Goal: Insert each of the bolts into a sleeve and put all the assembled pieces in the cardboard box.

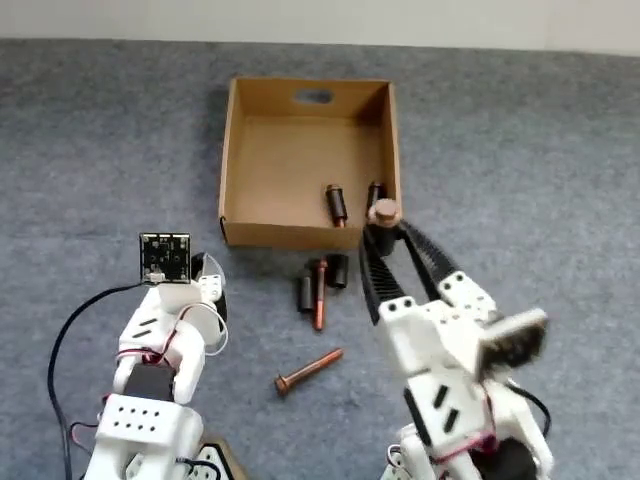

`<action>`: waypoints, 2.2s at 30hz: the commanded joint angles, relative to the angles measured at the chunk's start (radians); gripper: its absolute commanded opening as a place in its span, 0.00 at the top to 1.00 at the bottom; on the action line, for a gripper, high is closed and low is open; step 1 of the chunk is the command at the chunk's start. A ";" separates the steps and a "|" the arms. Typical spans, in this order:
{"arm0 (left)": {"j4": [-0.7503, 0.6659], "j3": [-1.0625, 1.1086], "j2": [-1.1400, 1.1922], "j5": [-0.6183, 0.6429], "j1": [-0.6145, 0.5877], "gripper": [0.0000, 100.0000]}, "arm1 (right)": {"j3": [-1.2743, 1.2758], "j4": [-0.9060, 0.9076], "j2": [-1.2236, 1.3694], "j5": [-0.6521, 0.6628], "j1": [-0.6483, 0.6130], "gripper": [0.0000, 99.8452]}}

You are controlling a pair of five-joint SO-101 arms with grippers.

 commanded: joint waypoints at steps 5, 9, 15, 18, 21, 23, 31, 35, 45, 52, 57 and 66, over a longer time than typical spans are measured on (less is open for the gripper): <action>-0.023 0.022 -0.012 -0.009 -0.015 0.98 | -0.206 -0.045 0.257 -0.009 -0.004 0.99; -0.023 0.022 -0.012 -0.009 -0.015 0.98 | -0.288 -0.047 0.506 -0.011 -0.004 0.99; -0.023 0.022 -0.012 -0.009 -0.015 0.98 | -0.493 -0.047 0.934 -0.011 -0.001 0.99; -0.023 0.022 -0.012 -0.009 -0.015 0.98 | -0.631 -0.047 1.155 -0.011 0.001 0.99; -0.023 0.022 -0.012 -0.009 -0.015 0.98 | -0.753 -0.047 1.339 -0.011 0.015 0.99; -0.023 0.022 -0.012 -0.009 -0.015 0.98 | -0.808 -0.047 1.443 -0.011 0.031 0.99; -0.025 0.022 -0.012 -0.009 -0.013 0.98 | -0.963 -0.114 1.741 -0.012 0.047 0.99; -0.028 0.022 -0.012 -0.011 -0.013 0.98 | -1.018 -0.173 1.870 -0.041 0.044 0.99; -0.028 0.022 -0.012 -0.011 -0.013 0.98 | -1.176 -0.170 2.172 -0.299 0.027 0.99; -0.029 0.022 -0.012 -0.011 -0.013 0.98 | -1.207 -0.065 2.219 -0.118 -0.030 0.99; -0.029 0.022 -0.012 -0.011 -0.013 0.98 | -1.202 -0.042 2.226 -0.141 -0.035 0.99; -0.029 0.022 -0.012 -0.011 -0.013 0.98 | -1.179 -0.042 2.295 -0.170 -0.031 0.99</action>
